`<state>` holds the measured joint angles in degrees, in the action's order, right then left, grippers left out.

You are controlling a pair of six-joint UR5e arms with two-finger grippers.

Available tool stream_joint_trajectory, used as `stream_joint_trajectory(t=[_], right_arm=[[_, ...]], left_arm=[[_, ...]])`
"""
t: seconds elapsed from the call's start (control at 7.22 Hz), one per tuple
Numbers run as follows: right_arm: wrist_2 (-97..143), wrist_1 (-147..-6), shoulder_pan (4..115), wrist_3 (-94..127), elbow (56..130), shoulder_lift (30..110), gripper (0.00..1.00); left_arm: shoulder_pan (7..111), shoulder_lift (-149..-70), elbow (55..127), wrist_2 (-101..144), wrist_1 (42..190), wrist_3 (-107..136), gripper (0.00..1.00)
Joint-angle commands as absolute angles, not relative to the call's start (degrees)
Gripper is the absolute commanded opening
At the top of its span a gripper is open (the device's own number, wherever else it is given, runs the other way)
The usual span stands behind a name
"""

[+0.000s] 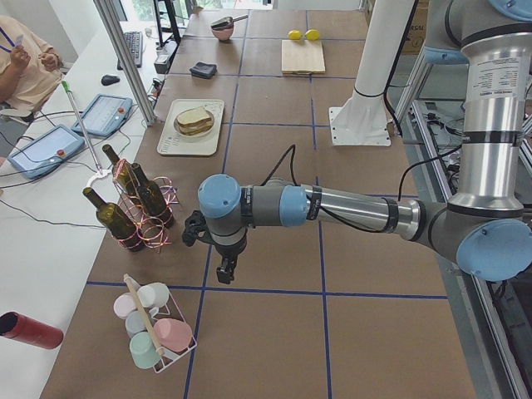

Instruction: Make sandwich and place on tray

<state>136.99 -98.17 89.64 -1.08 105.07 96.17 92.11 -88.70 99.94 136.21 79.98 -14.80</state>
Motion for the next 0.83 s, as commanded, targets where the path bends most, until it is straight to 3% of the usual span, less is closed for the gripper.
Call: stream_joint_trajectory(t=[0.0,0.69], right_arm=[[138.0,-99.7,88.3,-0.4,106.2,95.1,1.00],[134.0,-103.4,86.9,0.4,105.9,92.7,1.00]], left_arm=[[92.1,-88.4,99.7,136.1,79.9,-14.8,1.00],[92.3,-87.8,96.9,136.1,79.6,-14.9,1.00]])
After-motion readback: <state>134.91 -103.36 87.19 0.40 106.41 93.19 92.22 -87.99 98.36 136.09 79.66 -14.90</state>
